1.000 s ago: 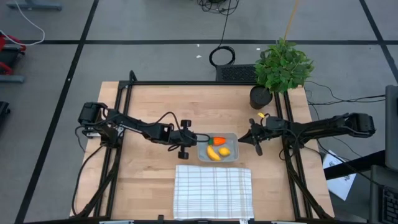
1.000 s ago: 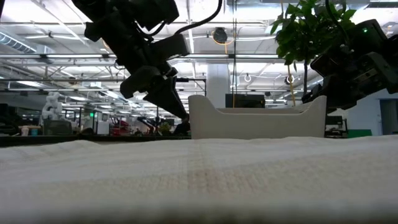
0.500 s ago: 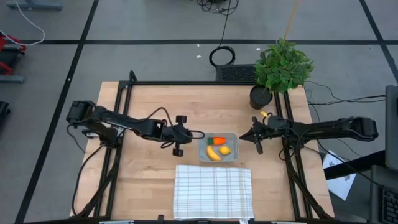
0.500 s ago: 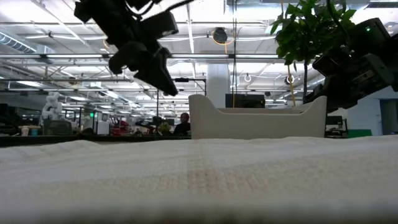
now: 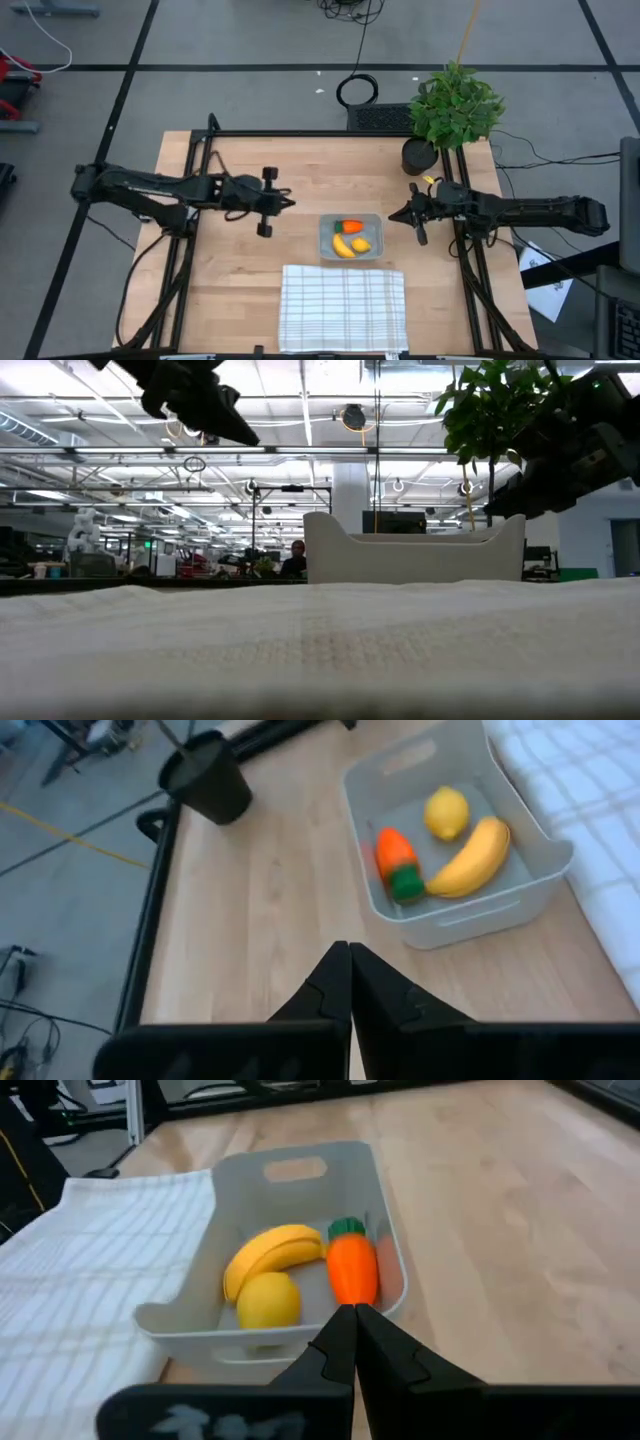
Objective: Pick and placing Produce into tupperware
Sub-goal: Return to Home Position
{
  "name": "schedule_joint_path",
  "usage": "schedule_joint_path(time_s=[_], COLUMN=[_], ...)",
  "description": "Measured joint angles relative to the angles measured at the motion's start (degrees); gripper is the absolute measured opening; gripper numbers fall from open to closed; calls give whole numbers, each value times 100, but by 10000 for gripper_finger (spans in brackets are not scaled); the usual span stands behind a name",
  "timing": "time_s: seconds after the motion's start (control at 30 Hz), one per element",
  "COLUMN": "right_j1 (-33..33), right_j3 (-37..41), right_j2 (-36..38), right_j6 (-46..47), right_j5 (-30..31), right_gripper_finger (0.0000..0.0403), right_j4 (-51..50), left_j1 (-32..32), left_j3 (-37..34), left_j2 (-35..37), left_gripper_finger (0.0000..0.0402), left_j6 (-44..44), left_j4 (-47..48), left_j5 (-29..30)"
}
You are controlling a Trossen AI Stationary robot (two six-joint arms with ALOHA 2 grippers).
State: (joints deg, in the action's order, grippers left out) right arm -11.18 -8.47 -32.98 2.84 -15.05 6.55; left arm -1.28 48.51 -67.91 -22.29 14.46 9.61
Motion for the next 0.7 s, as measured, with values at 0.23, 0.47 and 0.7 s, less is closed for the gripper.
schedule_joint_path(time_s=[0.23,0.47,0.7], right_j1=[-4,-149,-185], right_j3=[-12,-15,27], right_j2=[982,1857,2478], right_j6=[-188,-355,38], right_j5=[-2,-7,-193], right_gripper_finger=[0,0,0], right_j4=[-293,-517,-281], left_j1=[370,728,1132], left_j3=[-1235,-2317,-2950], left_j2=[1146,2057,2461], left_gripper_finger=[0,0,0], left_j6=[37,188,549], left_j4=[-1234,-2383,-2856], left_j5=[-314,-599,-1354])
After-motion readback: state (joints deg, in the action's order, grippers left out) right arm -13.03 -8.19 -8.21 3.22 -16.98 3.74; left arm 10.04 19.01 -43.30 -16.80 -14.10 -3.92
